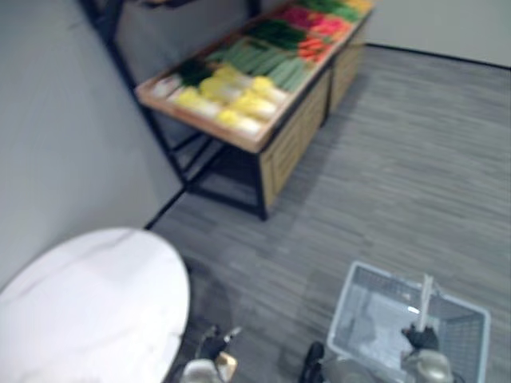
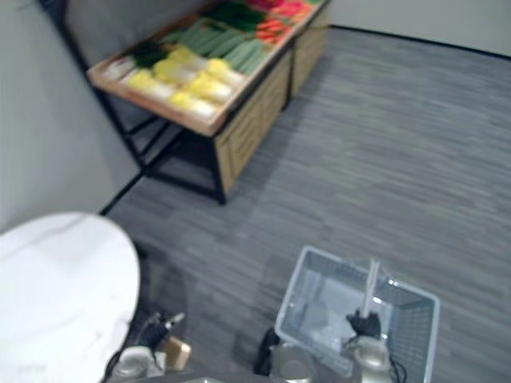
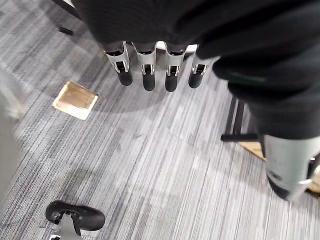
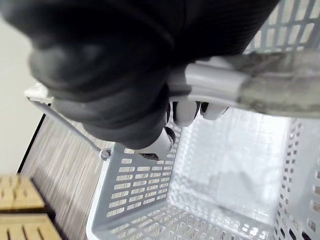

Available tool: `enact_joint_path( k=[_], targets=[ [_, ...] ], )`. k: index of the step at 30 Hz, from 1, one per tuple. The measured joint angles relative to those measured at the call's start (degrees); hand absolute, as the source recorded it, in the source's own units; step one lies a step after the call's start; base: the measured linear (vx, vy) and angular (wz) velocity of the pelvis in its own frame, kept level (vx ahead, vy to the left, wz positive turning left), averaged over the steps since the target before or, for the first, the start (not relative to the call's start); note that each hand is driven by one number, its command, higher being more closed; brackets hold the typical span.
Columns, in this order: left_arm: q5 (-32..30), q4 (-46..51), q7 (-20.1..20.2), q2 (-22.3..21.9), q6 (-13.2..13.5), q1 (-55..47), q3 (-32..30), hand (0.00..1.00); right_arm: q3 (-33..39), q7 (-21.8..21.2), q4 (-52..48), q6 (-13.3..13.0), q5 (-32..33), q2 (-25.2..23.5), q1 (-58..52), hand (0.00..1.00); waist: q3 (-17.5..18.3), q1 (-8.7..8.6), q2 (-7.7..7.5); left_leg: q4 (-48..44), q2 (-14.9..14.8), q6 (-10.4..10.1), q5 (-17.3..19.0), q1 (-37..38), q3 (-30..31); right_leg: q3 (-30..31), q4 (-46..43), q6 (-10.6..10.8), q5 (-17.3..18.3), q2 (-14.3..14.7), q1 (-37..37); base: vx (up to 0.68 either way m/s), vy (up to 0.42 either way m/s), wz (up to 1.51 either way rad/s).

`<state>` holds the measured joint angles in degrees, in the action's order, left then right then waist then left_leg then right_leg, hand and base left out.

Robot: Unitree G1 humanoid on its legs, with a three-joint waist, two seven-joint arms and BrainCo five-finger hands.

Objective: Pick vegetable in the basket

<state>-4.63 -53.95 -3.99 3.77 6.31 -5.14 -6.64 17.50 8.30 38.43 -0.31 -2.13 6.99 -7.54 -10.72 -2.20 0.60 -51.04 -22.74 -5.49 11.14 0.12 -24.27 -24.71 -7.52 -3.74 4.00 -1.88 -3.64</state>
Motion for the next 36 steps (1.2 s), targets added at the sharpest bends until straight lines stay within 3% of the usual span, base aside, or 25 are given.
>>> enact_joint_path(
  k=[3,4,5,6,7,8,11,13,14,15,16,18,21,23,24,25,26,27,29,30,31,32,33,34,36],
  targets=[
    [1.9,0.4,-0.9,-0.3,0.4,0.2,-0.3,0.0,0.0,0.0,2.9,-0.2,0.0,0.0,0.3,1.0,-0.2,2.13,0.38,11.0,7.9,0.9,1.8,-5.1,8.2,6.9,1.5,0.4,-0.3,2.2,2.4,0.06,0.091,-1.82],
    [2.2,0.5,-1.2,-0.4,0.7,0.4,-0.3,0.0,-0.1,-0.2,3.0,-0.6,0.0,0.1,0.0,1.0,-0.4,2.38,1.46,24.8,10.7,0.4,1.5,-6.2,11.7,10.6,3.3,1.2,-0.7,4.3,2.9,0.02,0.117,-1.45],
    [2.2,0.5,-1.3,-0.9,0.7,0.3,-0.2,0.0,-0.1,-0.2,2.9,-0.7,0.0,0.3,0.2,1.0,-0.1,2.64,3.08,31.3,10.7,0.3,1.5,-7.2,13.4,12.2,4.5,2.3,-1.2,6.2,3.1,0.07,0.135,-2.05],
    [2.2,-0.4,-1.6,-1.5,0.9,0.0,0.0,0.0,-0.5,-0.2,3.9,-0.9,-0.1,0.6,0.7,1.0,0.4,4.49,5.58,31.6,9.4,0.3,-0.4,-7.7,14.6,15.6,-2.4,1.9,-0.3,7.8,0.3,0.1,0.091,-1.47],
    [2.2,-0.7,-1.8,-1.4,1.0,0.3,0.0,0.0,-0.9,-0.2,4.0,-1.1,-0.1,0.3,1.2,1.0,0.4,4.2,4.7,32.3,10.0,0.2,-0.4,-7.5,14.1,16.9,-9.4,1.1,0.7,7.2,-1.6,0.18,0.098,-1.18],
    [2.2,-0.6,-1.8,-1.0,0.9,1.0,-0.3,0.0,-0.2,0.1,4.6,-1.3,0.0,-0.6,1.2,1.0,0.5,3.67,1.53,33.6,13.4,0.2,-0.6,-6.9,14.1,21.0,-10.3,3.3,6.7,4.2,0.9,0.2,0.077,-0.22],
    [2.1,-0.8,-1.7,-1.8,0.9,1.5,-0.5,0.0,-0.3,-0.2,6.9,-1.3,-0.3,-0.5,2.0,1.0,-0.4,3.92,-0.18,35.1,16.9,2.8,-1.3,-5.0,16.1,23.1,-7.8,3.8,10.2,2.7,3.0,0.14,0.06,-0.14],
    [2.3,-0.7,-1.8,-1.3,0.9,0.9,-0.3,0.0,-0.2,0.1,7.5,-1.2,-0.3,-1.6,2.4,1.0,-0.9,3.84,-1.67,40.4,19.3,3.5,-1.2,0.5,15.2,23.5,-12.3,7.4,12.6,0.4,3.9,0.27,0.057,-0.23],
    [2.3,-0.8,-2.0,-1.2,0.9,0.9,-0.1,0.0,-0.3,0.2,8.0,-1.2,-0.3,-1.8,3.4,1.0,-1.0,3.98,-2.06,42.6,20.0,3.5,-1.1,3.4,13.8,23.4,-20.9,8.6,12.5,-0.6,1.1,0.26,0.032,-0.28],
    [2.3,-0.8,-2.0,-0.6,0.6,0.6,0.8,0.0,-0.2,0.4,8.2,-1.3,-0.2,-1.8,4.4,1.0,-0.9,3.3,-1.73,43.3,19.8,4.1,-0.4,5.7,13.8,21.2,-29.9,11.6,10.7,-1.9,-1.8,0.28,0.046,-0.23],
    [2.3,-0.8,-2.0,-0.3,0.6,0.9,1.3,0.0,-0.1,0.4,8.5,-1.5,-0.2,-1.8,4.6,1.0,-1.0,3.06,-1.15,43.7,19.4,4.2,0.0,7.1,13.8,20.1,-33.9,12.3,10.3,-2.5,-3.5,0.28,0.051,0.15],
    [2.3,-0.8,-2.0,1.0,0.6,1.2,3.3,0.0,-0.1,0.2,9.4,-1.9,-0.2,-1.7,4.9,1.0,-1.2,2.12,-2.02,44.7,18.3,4.1,1.8,11.0,15.1,15.2,-38.4,7.2,13.6,-5.1,-5.8,0.32,-0.037,0.32],
    [2.3,-0.8,-1.9,2.0,0.6,3.1,3.4,0.0,-0.6,-0.2,9.5,-3.7,-0.2,-1.5,5.3,1.0,-1.6,1.47,-1.7,45.8,13.2,1.8,4.0,13.2,17.1,10.9,-27.8,6.9,13.2,-4.9,-10.4,0.36,-0.135,0.38],
    [2.3,-0.8,-1.9,2.3,0.6,3.9,3.1,0.0,-0.6,-0.6,9.5,-3.9,-0.2,-1.6,6.9,1.0,-1.7,0.85,-1.63,48.7,10.2,0.2,5.0,16.1,17.1,11.5,-12.4,7.3,5.7,-4.7,-13.3,0.55,-0.295,0.26],
    [2.3,-0.9,-1.9,2.1,0.6,4.4,2.7,0.0,-0.5,-1.0,9.5,-3.9,-0.1,-1.5,7.5,1.0,-1.9,0.6,-1.35,49.7,8.9,-0.4,5.7,17.4,17.2,11.7,-7.9,8.1,-1.7,-4.8,-14.2,0.71,-0.425,0.23],
    [2.2,-1.3,-1.9,2.0,0.6,5.2,2.2,0.0,-0.2,-1.3,9.9,-3.9,-0.1,-1.3,7.8,1.0,-2.1,0.81,-0.91,50.2,7.5,0.7,6.4,18.4,17.3,10.8,-7.6,7.7,-8.4,-3.8,-14.0,0.61,-0.347,0.11],
    [2.1,-1.7,-1.9,1.8,0.7,5.8,2.4,0.0,0.3,-1.4,10.5,-3.9,-0.2,-1.8,8.6,1.0,-2.5,1.34,-0.26,49.7,7.2,0.9,5.2,18.2,17.4,10.4,-10.9,7.2,-5.9,-3.6,-14.6,0.56,-0.291,0.18],
    [2.0,-2.5,-1.3,1.6,1.0,6.3,2.5,0.0,2.6,-1.3,9.9,-4.2,0.0,-2.5,9.5,1.0,-3.7,1.01,-1.25,48.4,8.7,0.1,0.7,18.7,18.9,11.7,-21.2,6.7,-2.4,-6.4,-17.3,0.48,-0.267,0.27],
    [1.9,-3.1,-1.3,-0.1,1.1,5.4,1.6,0.0,4.9,-1.2,9.3,-4.2,1.1,-1.0,9.1,1.0,-4.1,-0.29,-1.1,44.0,8.5,-2.8,-2.2,21.0,22.6,13.6,-35.5,7.1,2.1,-8.1,-21.8,0.44,-0.357,0.49],
    [1.8,-3.0,-1.2,-0.1,1.5,3.0,0.4,0.0,4.4,-1.2,9.6,-4.5,1.0,-0.9,7.1,1.0,-1.4,-0.4,0.23,38.1,7.7,-2.9,-2.2,19.5,25.2,13.7,-25.6,6.0,2.6,-7.3,-18.8,0.37,-0.364,0.5],
    [1.7,-3.1,-1.1,-1.3,1.3,2.1,-0.2,0.0,4.4,-1.4,11.4,-4.6,0.2,0.6,6.2,1.0,-1.0,-0.49,2.93,28.4,4.4,-5.2,-5.0,15.3,27.4,10.7,-24.4,5.7,5.4,-4.3,-15.0,0.42,-0.379,0.39],
    [1.7,-3.0,-1.1,-1.6,1.3,1.9,-0.6,0.0,4.2,-1.5,12.0,-4.6,0.2,1.1,6.3,1.0,-0.8,-0.13,3.95,22.6,3.8,-6.1,-8.9,12.6,28.5,10.2,-23.3,5.2,6.0,-3.2,-13.4,0.42,-0.281,0.1],
    [1.8,-3.0,-1.1,-1.7,1.2,1.1,-0.4,0.0,3.5,-1.6,12.4,-3.8,0.2,1.0,6.3,1.0,-1.4,1.04,4.54,10.6,2.9,-7.4,-16.9,6.6,30.3,9.7,-19.8,4.6,6.8,-1.2,-9.5,0.61,-0.348,-0.11],
    [2.6,-2.2,-0.7,-1.8,1.1,0.3,-0.9,0.0,1.6,-1.7,13.7,-3.2,0.2,1.1,6.7,1.0,-1.8,1.53,4.85,-2.2,2.3,-7.6,-14.7,0.3,29.4,9.7,-15.8,4.4,6.7,1.0,-4.7,0.5,-0.265,-0.16],
    [3.4,-0.7,-0.9,-0.6,1.0,-0.1,-1.1,0.0,0.0,-1.6,15.8,-2.1,0.4,0.6,6.8,1.0,-2.6,3.4,3.62,-10.2,2.9,-7.3,-8.3,-4.5,24.5,9.9,-10.1,3.3,6.2,2.3,3.1,0.54,-0.207,-0.21]
  ],
)
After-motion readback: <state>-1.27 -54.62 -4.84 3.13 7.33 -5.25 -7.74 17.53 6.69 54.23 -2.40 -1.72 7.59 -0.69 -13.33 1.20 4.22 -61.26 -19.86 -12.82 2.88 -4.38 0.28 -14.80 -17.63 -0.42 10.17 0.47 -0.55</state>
